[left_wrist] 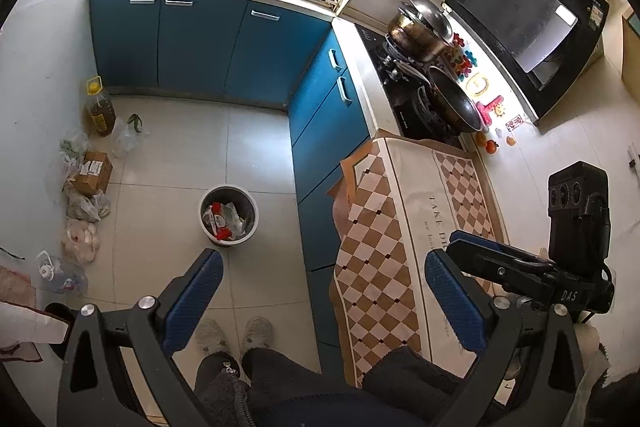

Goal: Collect trash

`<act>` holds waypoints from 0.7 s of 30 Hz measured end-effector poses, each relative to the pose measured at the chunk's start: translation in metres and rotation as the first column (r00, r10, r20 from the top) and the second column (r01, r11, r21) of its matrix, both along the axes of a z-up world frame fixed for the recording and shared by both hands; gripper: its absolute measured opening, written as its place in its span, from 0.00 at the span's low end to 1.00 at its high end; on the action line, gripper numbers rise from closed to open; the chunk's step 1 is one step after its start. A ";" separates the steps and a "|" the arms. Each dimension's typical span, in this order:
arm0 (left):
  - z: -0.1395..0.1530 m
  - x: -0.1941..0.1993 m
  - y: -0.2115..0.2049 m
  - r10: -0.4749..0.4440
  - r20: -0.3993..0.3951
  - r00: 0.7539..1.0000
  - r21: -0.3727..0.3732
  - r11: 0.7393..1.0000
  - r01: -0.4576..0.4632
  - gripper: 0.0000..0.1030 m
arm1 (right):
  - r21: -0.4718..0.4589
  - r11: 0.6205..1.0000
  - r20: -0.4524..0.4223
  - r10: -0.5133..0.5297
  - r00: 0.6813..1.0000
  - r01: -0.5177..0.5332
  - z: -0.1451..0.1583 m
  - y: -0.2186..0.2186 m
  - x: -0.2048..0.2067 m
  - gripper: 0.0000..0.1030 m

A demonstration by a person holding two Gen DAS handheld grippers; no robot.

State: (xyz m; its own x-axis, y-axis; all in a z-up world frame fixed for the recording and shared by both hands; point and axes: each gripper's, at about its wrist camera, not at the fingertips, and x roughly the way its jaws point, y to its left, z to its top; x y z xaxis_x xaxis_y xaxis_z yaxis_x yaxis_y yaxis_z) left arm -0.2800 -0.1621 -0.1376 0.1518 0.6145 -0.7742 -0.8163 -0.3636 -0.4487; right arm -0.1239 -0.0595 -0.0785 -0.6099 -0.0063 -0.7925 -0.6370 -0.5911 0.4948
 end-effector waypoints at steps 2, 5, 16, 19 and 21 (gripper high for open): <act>0.000 0.001 0.001 -0.007 -0.003 1.000 0.000 1.000 0.007 1.00 | -0.001 1.000 -0.002 -0.011 1.000 0.011 0.000 0.001 0.003 1.00; 0.000 0.003 0.004 -0.014 -0.003 1.000 0.002 1.000 0.014 1.00 | 0.001 1.000 -0.004 -0.020 1.000 0.020 0.001 0.001 0.008 1.00; 0.007 0.006 0.010 -0.043 -0.014 0.999 0.012 0.999 0.043 1.00 | 0.017 0.998 -0.019 -0.055 0.998 0.055 0.010 0.000 0.022 1.00; 0.008 0.007 0.011 -0.041 -0.012 0.999 0.014 0.999 0.041 1.00 | 0.021 0.998 -0.026 -0.062 0.998 0.062 0.012 0.000 0.024 1.00; 0.009 0.006 0.011 -0.044 -0.011 0.999 0.015 0.999 0.044 1.00 | 0.021 0.998 -0.027 -0.064 0.998 0.064 0.012 0.000 0.025 1.00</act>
State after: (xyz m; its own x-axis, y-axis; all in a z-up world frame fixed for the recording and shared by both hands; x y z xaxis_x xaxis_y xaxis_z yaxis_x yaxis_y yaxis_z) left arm -0.2738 -0.1508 -0.1284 0.1703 0.6193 -0.7665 -0.8363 -0.3205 -0.4448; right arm -0.0990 -0.0593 -0.0661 -0.6292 0.0510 -0.7755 -0.6607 -0.5605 0.4993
